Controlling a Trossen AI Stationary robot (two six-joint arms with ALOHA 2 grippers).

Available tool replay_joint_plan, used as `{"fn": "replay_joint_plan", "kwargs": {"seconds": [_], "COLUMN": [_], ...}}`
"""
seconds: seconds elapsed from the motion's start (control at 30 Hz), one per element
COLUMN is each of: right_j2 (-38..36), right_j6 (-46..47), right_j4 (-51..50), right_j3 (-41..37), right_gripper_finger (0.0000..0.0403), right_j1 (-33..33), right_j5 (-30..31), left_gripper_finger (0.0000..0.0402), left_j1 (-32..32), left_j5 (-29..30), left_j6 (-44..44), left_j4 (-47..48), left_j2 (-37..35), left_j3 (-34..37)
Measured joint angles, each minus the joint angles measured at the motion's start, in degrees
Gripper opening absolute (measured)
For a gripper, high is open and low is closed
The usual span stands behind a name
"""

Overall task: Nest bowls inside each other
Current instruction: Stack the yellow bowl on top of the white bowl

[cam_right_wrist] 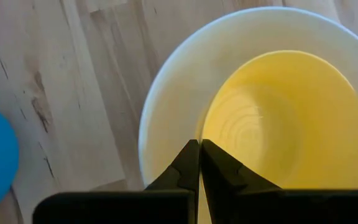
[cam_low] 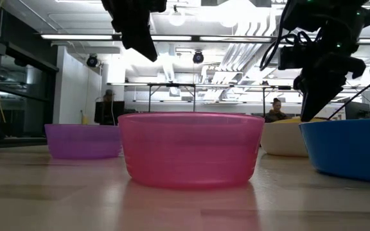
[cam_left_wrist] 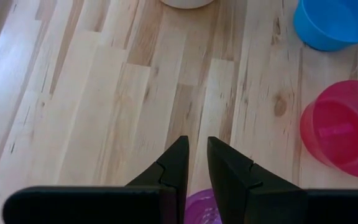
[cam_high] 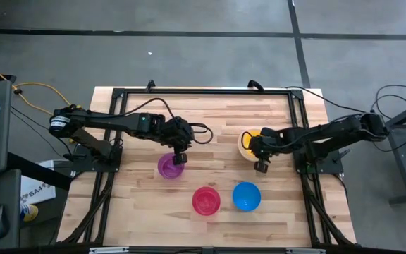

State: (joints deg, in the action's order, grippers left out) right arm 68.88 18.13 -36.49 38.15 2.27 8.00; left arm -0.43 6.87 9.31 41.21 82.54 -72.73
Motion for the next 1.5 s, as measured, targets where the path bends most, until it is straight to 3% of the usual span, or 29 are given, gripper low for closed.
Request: {"fn": "replay_joint_plan", "kwargs": {"seconds": [0.73,1.23,1.5], "right_j2": [0.32,7.77,7.41], "right_j6": [-1.27,-3.43,-3.39], "right_j4": [0.87,4.71,4.12], "right_j3": [0.02,0.20,-0.09], "right_gripper_finger": [0.0003,0.0005,0.0068], "right_j1": [-0.95,-0.92,-0.93], "right_j5": [-0.77,-2.91,-3.70], "left_gripper_finger": [0.0058,0.0058,0.0058], "left_j1": [0.02,0.02,0.02], "left_j5": [-2.04,-3.13,-3.10], "left_j6": [-0.01,-0.01,-0.01], "left_j4": [-1.01,-0.81,-0.82], "left_j2": [0.00,0.00,0.00], "left_j3": [-0.02,-0.04,-0.07]}}
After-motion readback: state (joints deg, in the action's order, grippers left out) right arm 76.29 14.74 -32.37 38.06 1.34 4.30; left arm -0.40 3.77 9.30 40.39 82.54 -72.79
